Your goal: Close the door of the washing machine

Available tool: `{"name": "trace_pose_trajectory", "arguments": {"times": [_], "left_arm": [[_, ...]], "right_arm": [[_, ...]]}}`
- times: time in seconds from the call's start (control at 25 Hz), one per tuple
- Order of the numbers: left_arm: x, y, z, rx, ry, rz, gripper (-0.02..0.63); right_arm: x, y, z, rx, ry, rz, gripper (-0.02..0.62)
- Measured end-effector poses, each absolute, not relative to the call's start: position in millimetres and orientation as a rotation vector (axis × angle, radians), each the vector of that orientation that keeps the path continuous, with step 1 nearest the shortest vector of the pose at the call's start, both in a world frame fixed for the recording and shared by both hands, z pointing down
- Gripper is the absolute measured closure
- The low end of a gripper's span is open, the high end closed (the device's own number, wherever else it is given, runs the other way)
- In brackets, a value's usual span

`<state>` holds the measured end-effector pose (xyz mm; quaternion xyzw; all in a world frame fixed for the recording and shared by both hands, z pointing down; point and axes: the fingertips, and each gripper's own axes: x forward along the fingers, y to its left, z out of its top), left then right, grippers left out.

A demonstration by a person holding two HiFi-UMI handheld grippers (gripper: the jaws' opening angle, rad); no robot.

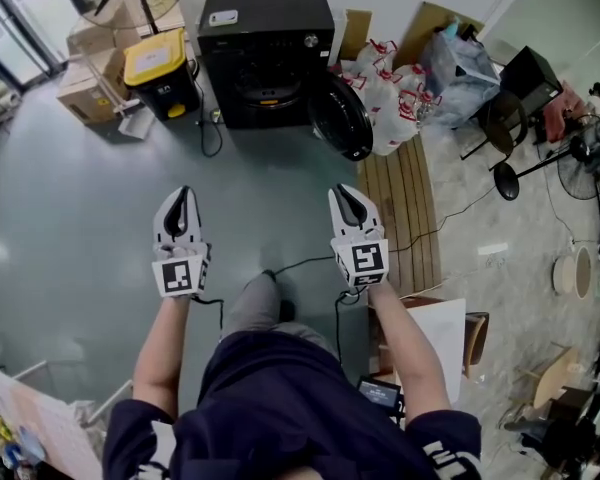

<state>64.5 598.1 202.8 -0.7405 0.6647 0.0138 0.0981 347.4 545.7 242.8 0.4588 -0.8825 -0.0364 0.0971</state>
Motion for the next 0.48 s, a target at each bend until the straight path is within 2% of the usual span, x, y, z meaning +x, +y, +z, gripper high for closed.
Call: {"name": "trace_pose_trajectory", "arguments": {"times": [0.48], "left_arm": [[39,513,224,-2.213,1.95,0.067,0.578]], "right_arm": [[363,476,275,1.472,-2.535,-0.075,0.534]]}}
